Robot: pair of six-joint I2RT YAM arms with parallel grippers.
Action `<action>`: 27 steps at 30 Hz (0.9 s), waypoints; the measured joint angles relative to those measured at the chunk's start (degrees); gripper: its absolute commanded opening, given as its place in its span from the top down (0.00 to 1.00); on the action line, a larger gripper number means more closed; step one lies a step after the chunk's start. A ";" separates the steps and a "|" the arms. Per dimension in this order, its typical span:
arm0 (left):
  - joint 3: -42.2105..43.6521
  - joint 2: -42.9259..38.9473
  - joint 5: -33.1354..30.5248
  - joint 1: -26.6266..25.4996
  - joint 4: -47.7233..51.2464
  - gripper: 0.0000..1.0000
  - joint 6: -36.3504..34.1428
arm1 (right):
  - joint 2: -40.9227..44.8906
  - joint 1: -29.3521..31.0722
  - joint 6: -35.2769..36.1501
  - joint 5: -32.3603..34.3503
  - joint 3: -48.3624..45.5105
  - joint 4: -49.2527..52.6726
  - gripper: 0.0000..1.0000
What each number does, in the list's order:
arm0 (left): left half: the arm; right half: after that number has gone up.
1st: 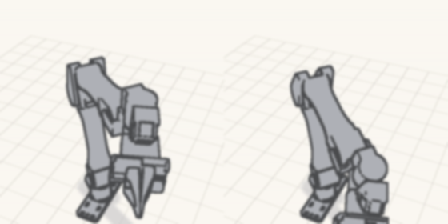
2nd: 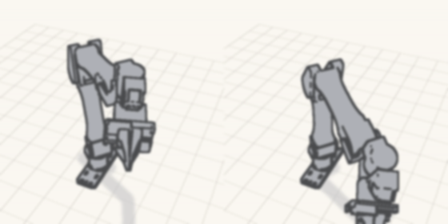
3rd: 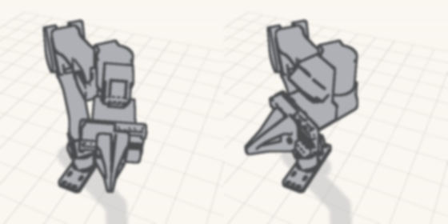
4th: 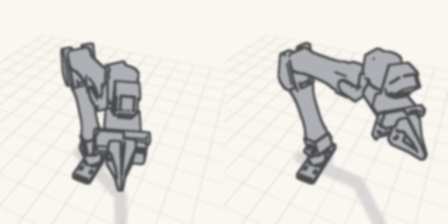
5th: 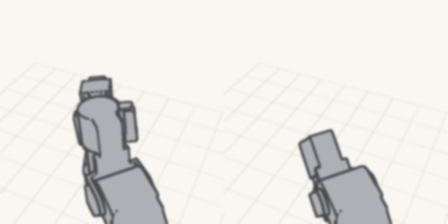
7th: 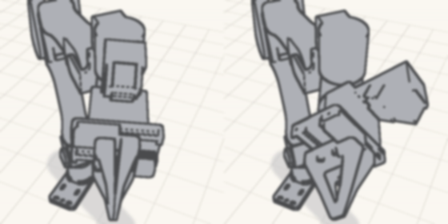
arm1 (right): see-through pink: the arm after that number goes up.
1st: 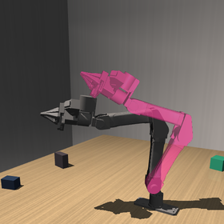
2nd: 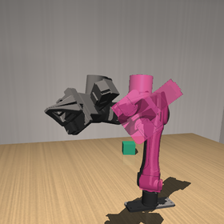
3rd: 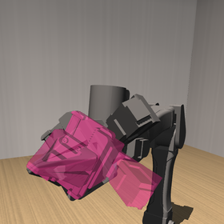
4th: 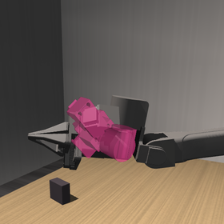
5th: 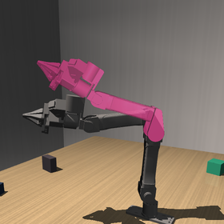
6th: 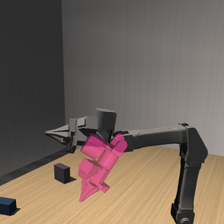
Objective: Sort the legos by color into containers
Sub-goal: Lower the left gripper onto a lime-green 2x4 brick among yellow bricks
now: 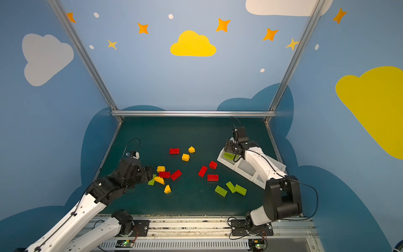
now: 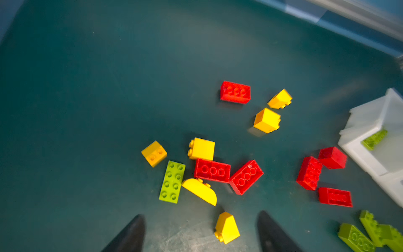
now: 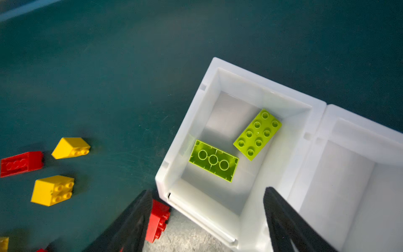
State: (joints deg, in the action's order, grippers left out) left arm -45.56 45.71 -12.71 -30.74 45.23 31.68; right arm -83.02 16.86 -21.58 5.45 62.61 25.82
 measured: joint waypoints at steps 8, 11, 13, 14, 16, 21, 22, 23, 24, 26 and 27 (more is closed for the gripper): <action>7.91 3.50 1.29 0.00 -3.13 0.53 7.06 | 12.83 12.07 -0.68 -2.27 -9.38 -4.76 0.22; 11.76 5.09 0.83 0.00 -3.52 0.57 9.51 | 16.28 15.32 -1.46 -3.23 -13.92 -6.10 0.22; 13.35 5.95 0.44 0.04 -4.07 0.58 10.62 | 18.10 16.68 -2.01 -3.61 -16.44 -6.73 0.22; 13.99 6.56 0.28 0.11 -4.59 0.59 11.04 | 19.02 17.20 -2.21 -3.76 -17.66 -7.06 0.22; 14.53 8.15 0.20 0.28 -5.73 0.59 11.65 | 20.55 17.59 -2.67 -4.11 -19.61 -7.91 0.22; 14.12 15.61 -0.09 0.61 -9.31 0.56 11.85 | 23.37 17.75 -3.74 -4.33 -23.04 -10.16 0.22; 13.70 17.35 -0.24 0.76 -9.46 0.55 11.69 | 23.58 17.75 -3.87 -4.46 -23.32 -10.51 0.22; 13.09 19.19 -0.37 1.03 -9.51 0.55 11.56 | 23.82 17.75 -4.02 -4.63 -23.52 -10.88 0.22; 12.37 21.11 -0.55 1.36 -9.46 0.54 11.43 | 23.91 17.75 -4.11 -4.76 -23.63 -11.19 0.22; 11.06 24.44 -0.66 2.14 -9.86 0.53 11.28 | 24.13 17.75 -4.37 -5.18 -24.65 -13.11 0.22; 10.64 25.73 -0.66 2.45 -10.14 0.53 11.19 | 24.15 17.75 -4.61 -5.38 -25.22 -13.66 0.22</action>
State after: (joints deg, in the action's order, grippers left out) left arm -34.92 71.44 -13.37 -28.29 35.09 42.87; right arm -58.87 34.61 -26.20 0.08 37.39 12.16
